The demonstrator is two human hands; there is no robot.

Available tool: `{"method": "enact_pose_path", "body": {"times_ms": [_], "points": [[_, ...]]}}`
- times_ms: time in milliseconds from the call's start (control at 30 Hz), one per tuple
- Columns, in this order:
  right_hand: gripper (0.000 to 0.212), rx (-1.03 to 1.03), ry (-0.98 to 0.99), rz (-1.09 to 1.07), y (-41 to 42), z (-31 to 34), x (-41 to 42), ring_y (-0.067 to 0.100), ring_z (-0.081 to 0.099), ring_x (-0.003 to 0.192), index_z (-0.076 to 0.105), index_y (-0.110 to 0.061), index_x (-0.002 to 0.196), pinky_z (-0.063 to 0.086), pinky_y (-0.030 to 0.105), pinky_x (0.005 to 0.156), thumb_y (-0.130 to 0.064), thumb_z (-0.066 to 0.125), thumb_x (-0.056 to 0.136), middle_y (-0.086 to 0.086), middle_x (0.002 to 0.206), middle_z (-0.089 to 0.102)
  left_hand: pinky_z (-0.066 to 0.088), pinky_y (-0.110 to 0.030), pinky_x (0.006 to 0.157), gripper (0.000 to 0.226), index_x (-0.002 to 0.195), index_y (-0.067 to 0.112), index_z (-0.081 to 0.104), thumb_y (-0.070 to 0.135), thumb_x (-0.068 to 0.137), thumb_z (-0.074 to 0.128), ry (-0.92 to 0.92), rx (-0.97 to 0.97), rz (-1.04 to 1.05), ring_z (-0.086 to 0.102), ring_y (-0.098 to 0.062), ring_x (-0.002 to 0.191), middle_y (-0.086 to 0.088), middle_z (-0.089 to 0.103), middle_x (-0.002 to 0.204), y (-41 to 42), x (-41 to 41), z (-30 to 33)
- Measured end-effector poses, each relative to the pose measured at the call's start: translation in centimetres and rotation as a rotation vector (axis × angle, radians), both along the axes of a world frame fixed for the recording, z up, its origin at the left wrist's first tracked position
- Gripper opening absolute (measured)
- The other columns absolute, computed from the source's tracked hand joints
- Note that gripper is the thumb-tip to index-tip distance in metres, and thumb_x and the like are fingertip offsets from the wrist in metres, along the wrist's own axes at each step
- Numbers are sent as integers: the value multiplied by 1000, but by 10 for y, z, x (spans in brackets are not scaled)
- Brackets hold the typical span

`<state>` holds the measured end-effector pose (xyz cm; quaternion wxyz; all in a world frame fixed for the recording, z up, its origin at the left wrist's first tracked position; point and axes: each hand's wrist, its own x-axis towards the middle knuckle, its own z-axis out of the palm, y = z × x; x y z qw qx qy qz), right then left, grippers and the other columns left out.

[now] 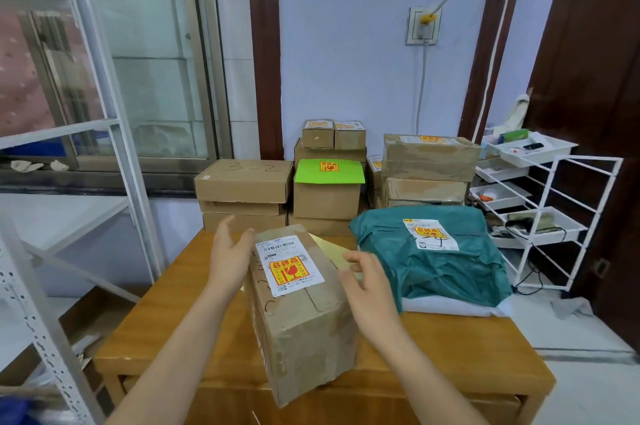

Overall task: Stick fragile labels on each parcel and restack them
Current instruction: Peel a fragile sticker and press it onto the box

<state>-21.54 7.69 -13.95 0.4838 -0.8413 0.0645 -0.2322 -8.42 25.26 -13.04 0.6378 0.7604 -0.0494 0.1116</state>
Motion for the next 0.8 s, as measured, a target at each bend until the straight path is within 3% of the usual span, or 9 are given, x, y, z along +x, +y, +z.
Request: {"method": "enact_pose_path", "body": {"times_ms": [100, 167, 267, 367, 467, 600, 733, 800], "points": [[38, 92, 69, 24, 4, -27, -19, 6, 36, 124, 37, -29, 129, 30, 21, 100, -47, 40, 95, -12, 127, 40, 40, -33, 89, 50, 143, 16, 32, 32, 98, 47, 129, -23, -40, 50, -24, 118, -8, 48, 138, -3, 10, -5], [63, 166, 95, 33, 4, -41, -26, 3, 30, 127, 29, -32, 138, 27, 23, 105, -66, 36, 84, -16, 132, 34, 42, -33, 82, 38, 131, 14, 44, 33, 98, 45, 204, -33, -86, 56, -25, 108, -10, 58, 123, -5, 14, -9], [77, 158, 62, 116, 13, -55, -30, -1, 32, 130, 28, -42, 135, 28, 29, 112, -85, 38, 72, -23, 136, 37, 44, -33, 75, 20, 108, 16, 53, 31, 96, 45, 240, -68, -93, 59, -28, 102, -13, 62, 112, -6, 13, -11], [81, 263, 45, 182, 21, -58, -28, -12, 42, 121, 31, -46, 130, 38, 17, 104, -89, 47, 63, -23, 132, 47, 45, -34, 72, 19, 106, 15, 54, 30, 95, 48, 246, -112, -75, 60, -28, 97, -13, 62, 109, -6, 10, -8], [85, 337, 2, 182, 18, -45, -27, -18, 43, 115, 29, -47, 122, 38, 2, 88, -94, 45, 54, -24, 130, 44, 46, -40, 82, 21, 108, 17, 53, 32, 94, 49, 249, -187, -47, 60, -29, 102, -12, 62, 109, -5, 7, -6], [86, 391, -121, 121, 5, -27, -24, -18, 45, 112, 36, -41, 121, 38, 3, 90, -95, 41, 54, -24, 126, 47, 44, -39, 85, 15, 99, 18, 57, 28, 92, 49, 161, -279, 39, 56, -23, 97, -5, 60, 104, -12, -2, 2], [80, 335, -225, 49, -14, -4, -22, -1, 45, 121, 39, -40, 122, 37, 25, 105, -93, 35, 63, -15, 127, 49, 41, -37, 78, 7, 83, 17, 52, 23, 87, 52, 44, -402, 62, 51, -21, 87, 0, 55, 87, -24, -18, 26], [78, 298, -279, -17, -26, 15, -22, -1, 38, 122, 39, -42, 118, 32, 17, 101, -95, 28, 62, -17, 124, 45, 38, -36, 77, 12, 77, 18, 47, 21, 86, 54, -11, -455, 40, 47, -21, 84, 2, 50, 81, -32, -26, 45]]}}
